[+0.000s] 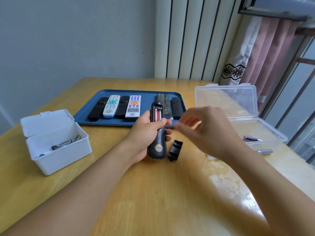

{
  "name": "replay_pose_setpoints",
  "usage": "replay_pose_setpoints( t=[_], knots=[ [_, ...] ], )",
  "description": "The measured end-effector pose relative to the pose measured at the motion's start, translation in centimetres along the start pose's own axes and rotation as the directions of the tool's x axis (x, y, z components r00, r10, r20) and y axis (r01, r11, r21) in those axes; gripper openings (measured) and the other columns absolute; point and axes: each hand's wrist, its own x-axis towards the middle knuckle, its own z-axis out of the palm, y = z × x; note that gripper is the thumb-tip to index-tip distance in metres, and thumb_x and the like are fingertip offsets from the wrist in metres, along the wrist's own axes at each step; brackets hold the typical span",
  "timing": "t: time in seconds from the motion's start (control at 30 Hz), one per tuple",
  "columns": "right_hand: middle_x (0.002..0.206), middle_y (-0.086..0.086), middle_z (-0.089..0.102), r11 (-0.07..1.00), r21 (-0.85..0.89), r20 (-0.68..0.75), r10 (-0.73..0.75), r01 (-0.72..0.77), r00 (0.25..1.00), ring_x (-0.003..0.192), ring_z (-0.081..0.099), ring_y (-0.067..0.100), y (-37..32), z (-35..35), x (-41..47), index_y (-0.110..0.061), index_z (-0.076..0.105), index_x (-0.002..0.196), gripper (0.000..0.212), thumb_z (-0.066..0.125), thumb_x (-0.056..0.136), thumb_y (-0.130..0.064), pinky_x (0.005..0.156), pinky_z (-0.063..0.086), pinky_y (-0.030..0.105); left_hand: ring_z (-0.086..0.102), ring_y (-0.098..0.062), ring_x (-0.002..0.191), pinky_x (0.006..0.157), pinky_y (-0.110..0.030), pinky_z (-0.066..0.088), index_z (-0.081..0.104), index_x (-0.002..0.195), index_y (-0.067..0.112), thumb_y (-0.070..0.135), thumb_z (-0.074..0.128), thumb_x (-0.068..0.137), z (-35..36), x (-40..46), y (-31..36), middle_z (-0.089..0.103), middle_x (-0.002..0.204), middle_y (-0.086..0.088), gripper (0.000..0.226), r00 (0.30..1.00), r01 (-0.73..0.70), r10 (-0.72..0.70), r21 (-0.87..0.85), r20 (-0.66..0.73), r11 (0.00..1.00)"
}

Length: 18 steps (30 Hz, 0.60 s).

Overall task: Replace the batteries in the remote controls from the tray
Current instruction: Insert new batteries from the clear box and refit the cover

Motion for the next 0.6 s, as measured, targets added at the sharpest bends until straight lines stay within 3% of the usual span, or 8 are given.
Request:
replay_pose_setpoints(
  t=[0.1,0.17,0.23,0.27,0.33,0.4,0.5,0.6],
  knots=[
    [0.102,-0.008,0.070,0.949,-0.306,0.285,0.020,0.072,0.958,0.097,0.063,0.016,-0.65,0.56,-0.55,-0.029,0.067,0.116,0.049,0.063,0.083,-0.064,0.075,0.053,0.035,0.065,-0.017,0.061,0.055,-0.031,0.056,0.056,0.113,0.007,0.003,0.053,0.100,-0.22,0.20,-0.13,0.071,0.094,-0.008,0.014,0.999,0.021,-0.020,0.013,-0.032,1.000],
    [0.113,-0.007,0.067,0.920,-0.373,0.357,0.019,0.124,0.934,0.106,0.058,0.017,-1.08,0.52,-0.73,-0.031,0.058,0.128,0.058,0.063,0.082,-0.066,0.072,0.045,0.031,0.064,-0.018,0.062,0.055,-0.033,0.056,0.057,0.112,0.007,0.003,0.053,0.099,-0.30,0.29,-0.07,0.071,0.093,-0.010,0.014,0.999,0.029,-0.029,-0.003,-0.038,1.000],
    [0.111,-0.009,0.066,0.899,-0.392,0.392,-0.028,0.195,0.920,0.109,0.057,0.016,-1.14,0.61,-0.78,-0.032,0.054,0.128,0.061,0.059,0.081,-0.071,0.084,0.043,0.029,0.064,-0.020,0.063,0.055,-0.033,0.055,0.057,0.112,0.005,0.002,0.053,0.099,-0.27,0.28,0.02,0.071,0.092,-0.012,0.014,0.998,0.045,-0.045,-0.007,-0.032,0.999],
    [0.109,-0.010,0.066,0.889,-0.403,0.416,-0.033,0.216,0.909,0.111,0.057,0.015,-1.09,0.67,-0.79,-0.032,0.052,0.128,0.063,0.057,0.080,-0.073,0.102,0.039,0.031,0.064,-0.020,0.064,0.055,-0.033,0.055,0.057,0.113,0.004,0.002,0.053,0.099,-0.21,0.19,0.05,0.070,0.092,-0.013,0.015,0.998,0.055,-0.055,-0.010,-0.024,0.998],
    [0.104,-0.012,0.066,0.864,-0.444,0.470,0.000,0.237,0.883,0.114,0.060,0.013,-0.97,0.73,-0.81,-0.031,0.051,0.129,0.065,0.054,0.081,-0.075,0.124,0.014,0.040,0.064,-0.021,0.064,0.054,-0.033,0.054,0.056,0.112,0.002,0.001,0.053,0.097,-0.02,0.06,0.11,0.070,0.092,-0.014,0.015,0.997,0.070,-0.070,-0.024,-0.007,0.997],
    [0.092,-0.018,0.061,0.840,-0.477,0.508,0.021,0.261,0.861,0.113,0.062,0.011,-0.89,0.84,-0.85,-0.032,0.052,0.128,0.061,0.052,0.084,-0.073,0.126,0.003,0.043,0.063,-0.021,0.063,0.054,-0.033,0.054,0.056,0.111,0.001,-0.001,0.052,0.096,0.08,-0.04,0.10,0.069,0.092,-0.014,0.016,0.998,0.070,-0.070,-0.036,0.005,0.997],
    [0.068,-0.020,0.043,0.837,-0.472,0.519,0.010,0.277,0.855,0.103,0.063,0.010,-0.63,0.83,-0.81,-0.032,0.061,0.112,0.044,0.055,0.087,-0.067,0.126,0.006,0.040,0.064,-0.020,0.062,0.055,-0.033,0.055,0.055,0.115,-0.001,-0.001,0.050,0.097,0.12,-0.02,-0.09,0.069,0.093,-0.012,0.018,0.998,0.058,-0.058,-0.020,0.021,0.998],
    [0.071,-0.016,0.053,0.859,-0.437,0.500,-0.016,0.268,0.866,0.097,0.062,0.012,-0.62,0.78,-0.61,-0.031,0.065,0.100,0.034,0.060,0.086,-0.062,0.124,0.013,0.034,0.064,-0.019,0.062,0.055,-0.034,0.055,0.055,0.114,0.002,-0.001,0.049,0.099,0.12,-0.11,-0.24,0.070,0.093,-0.010,0.016,0.998,0.057,-0.056,-0.005,0.040,0.998]
  ],
)
